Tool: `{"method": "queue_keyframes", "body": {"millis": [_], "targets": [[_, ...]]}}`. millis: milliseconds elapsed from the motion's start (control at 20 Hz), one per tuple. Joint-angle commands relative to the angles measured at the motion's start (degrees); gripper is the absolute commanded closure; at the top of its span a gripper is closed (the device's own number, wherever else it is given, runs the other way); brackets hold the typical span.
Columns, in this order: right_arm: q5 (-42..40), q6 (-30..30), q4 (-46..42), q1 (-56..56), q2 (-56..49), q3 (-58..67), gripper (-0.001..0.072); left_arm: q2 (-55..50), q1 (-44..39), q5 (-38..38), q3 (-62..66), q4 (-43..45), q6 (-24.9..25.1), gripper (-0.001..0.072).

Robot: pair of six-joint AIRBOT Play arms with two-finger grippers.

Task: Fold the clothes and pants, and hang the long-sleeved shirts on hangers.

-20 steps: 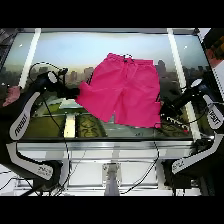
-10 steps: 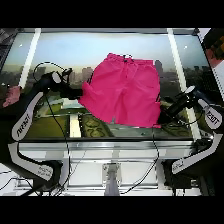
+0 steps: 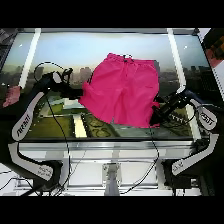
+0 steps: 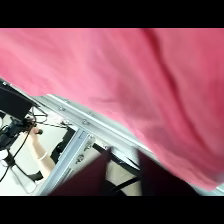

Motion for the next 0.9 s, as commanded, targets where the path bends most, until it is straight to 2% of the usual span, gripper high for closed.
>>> {"method": "queue_keyframes", "body": {"millis": [0,150,300,400,500,600,700,850], "targets": [[1.3,0.0,0.8,-2.4,0.0,0.0,0.0420,0.0,0.0,0.2,0.0,0.2,1.3,0.0697],[1.3,0.0,2.6,-7.6,0.0,0.5,0.0419,0.0,0.0,0.2,0.0,0.2,2.3,0.0698],[1.3,0.0,10.1,-13.2,0.2,2.9,0.0419,0.0,0.0,0.2,0.0,0.2,2.3,0.0698],[0.3,-1.5,11.2,-15.3,1.2,3.3,0.0419,0.0,-0.1,0.2,0.0,0.2,2.3,0.0698],[-0.3,-3.1,9.5,-15.6,1.7,3.3,0.0419,0.0,-0.1,0.2,0.0,-0.1,2.3,0.0698],[-3.3,-8.4,9.1,-15.6,2.6,3.6,0.0419,0.0,-0.1,-0.5,0.0,0.0,2.3,0.0698],[-5.6,-11.7,4.8,-15.5,4.6,4.8,0.0420,0.0,-0.1,-0.9,0.0,-0.1,2.3,0.0697],[-10.8,-13.5,-3.5,-15.5,8.8,6.4,0.0422,0.0,-0.1,-0.9,0.0,0.0,2.3,0.0697]]}}
